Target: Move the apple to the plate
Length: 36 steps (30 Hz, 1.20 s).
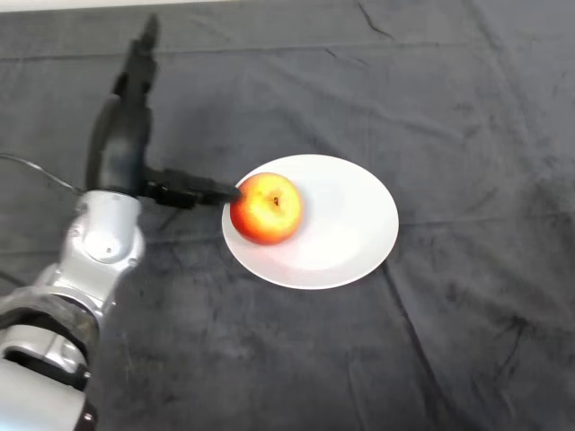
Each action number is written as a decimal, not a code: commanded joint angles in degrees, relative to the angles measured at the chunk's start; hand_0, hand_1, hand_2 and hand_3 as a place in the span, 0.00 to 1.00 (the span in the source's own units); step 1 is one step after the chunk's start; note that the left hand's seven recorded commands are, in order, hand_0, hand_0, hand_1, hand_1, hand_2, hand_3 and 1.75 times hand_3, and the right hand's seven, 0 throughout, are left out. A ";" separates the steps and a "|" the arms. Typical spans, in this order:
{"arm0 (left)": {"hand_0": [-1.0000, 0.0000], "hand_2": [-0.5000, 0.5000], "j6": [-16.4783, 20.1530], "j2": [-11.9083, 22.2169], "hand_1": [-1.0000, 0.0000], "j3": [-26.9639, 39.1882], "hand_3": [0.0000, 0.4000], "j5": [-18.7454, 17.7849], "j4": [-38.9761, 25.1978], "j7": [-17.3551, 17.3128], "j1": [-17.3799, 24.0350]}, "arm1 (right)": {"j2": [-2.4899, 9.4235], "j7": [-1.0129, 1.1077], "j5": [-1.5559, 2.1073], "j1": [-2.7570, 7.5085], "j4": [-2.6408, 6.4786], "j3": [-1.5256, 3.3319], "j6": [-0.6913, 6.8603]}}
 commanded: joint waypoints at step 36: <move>1.00 0.50 -2.89 22.60 1.00 24.97 0.00 -8.50 -7.31 3.98 9.35 | -1.47 -0.44 -0.29 -0.18 0.83 0.06 -0.25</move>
